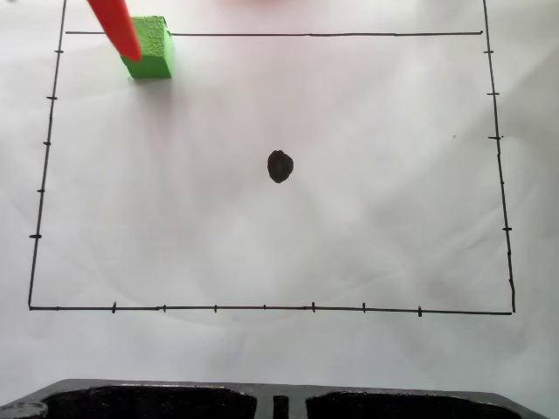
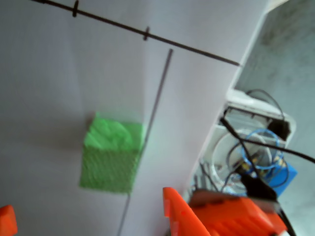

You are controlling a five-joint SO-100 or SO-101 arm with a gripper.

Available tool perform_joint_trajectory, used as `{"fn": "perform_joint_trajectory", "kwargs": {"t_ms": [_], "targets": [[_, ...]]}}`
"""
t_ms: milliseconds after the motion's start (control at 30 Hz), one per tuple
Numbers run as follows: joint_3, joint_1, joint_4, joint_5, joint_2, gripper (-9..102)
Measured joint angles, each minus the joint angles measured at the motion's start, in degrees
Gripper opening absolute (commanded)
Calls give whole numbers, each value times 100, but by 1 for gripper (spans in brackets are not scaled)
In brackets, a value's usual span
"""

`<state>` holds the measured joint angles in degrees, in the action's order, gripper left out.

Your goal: Grasp the colored block, Place it on the black dot, and then return the arm to the default position.

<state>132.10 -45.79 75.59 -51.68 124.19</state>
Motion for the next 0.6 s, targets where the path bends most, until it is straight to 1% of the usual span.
{"fn": "perform_joint_trajectory", "kwargs": {"t_ms": [233, 600], "targets": [[562, 88, -536, 62, -62, 38], [756, 88, -923, 62, -308, 38]]}}
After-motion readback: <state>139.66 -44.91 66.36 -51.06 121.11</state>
